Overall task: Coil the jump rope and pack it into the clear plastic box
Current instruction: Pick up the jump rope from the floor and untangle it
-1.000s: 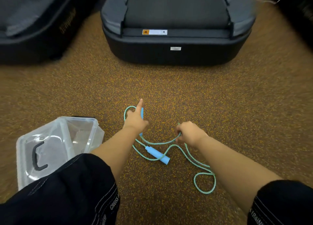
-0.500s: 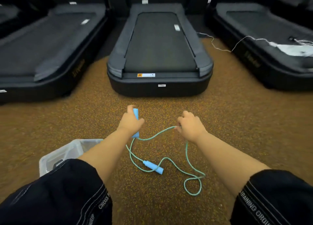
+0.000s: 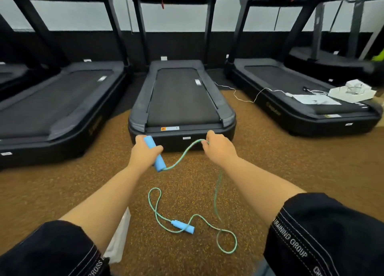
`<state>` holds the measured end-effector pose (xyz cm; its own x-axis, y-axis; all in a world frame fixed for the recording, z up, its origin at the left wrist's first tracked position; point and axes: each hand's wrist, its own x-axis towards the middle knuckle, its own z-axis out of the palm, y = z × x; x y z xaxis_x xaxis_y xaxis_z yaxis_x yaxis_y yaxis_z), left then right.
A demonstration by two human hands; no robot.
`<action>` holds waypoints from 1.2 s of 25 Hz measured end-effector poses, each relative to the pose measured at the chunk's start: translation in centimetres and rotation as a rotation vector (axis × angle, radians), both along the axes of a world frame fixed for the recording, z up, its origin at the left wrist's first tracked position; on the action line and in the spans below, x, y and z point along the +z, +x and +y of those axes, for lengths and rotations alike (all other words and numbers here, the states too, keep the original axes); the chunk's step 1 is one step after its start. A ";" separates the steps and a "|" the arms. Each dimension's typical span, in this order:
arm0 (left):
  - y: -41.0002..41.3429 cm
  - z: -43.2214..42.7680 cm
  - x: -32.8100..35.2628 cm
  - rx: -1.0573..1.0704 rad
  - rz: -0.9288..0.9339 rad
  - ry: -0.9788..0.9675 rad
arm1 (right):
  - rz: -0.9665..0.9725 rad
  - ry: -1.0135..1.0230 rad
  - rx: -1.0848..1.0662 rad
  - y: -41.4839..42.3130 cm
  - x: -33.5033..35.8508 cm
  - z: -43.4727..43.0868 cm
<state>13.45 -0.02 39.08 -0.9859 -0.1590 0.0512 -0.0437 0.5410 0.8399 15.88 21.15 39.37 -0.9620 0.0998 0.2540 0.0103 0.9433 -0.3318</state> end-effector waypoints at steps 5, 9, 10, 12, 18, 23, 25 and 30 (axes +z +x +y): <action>2.0 -1.1 5.1 -0.003 0.138 0.127 | 0.146 -0.057 -0.021 0.9 6.9 -0.3; 3.9 -2.6 9.6 -0.109 0.279 0.316 | 0.261 0.009 -0.001 2.0 13.4 -1.1; 3.9 -2.9 10.4 -0.128 0.310 0.308 | 0.293 0.026 -0.002 2.0 14.7 -1.3; 3.9 -3.0 11.8 -0.149 0.384 0.172 | 0.340 0.050 0.003 1.7 16.9 -1.6; 3.1 -1.7 14.1 -0.197 0.354 -0.126 | 0.472 0.165 0.103 1.3 23.0 -4.0; 2.1 0.3 14.7 -0.256 0.350 -0.108 | 0.470 0.351 0.236 0.6 24.0 -6.6; 1.6 1.1 14.8 -0.271 0.339 -0.113 | 0.450 0.385 0.291 0.2 24.0 -7.1; 0.1 2.1 14.2 -0.312 0.298 0.084 | 0.407 0.393 0.351 -0.3 24.0 -6.8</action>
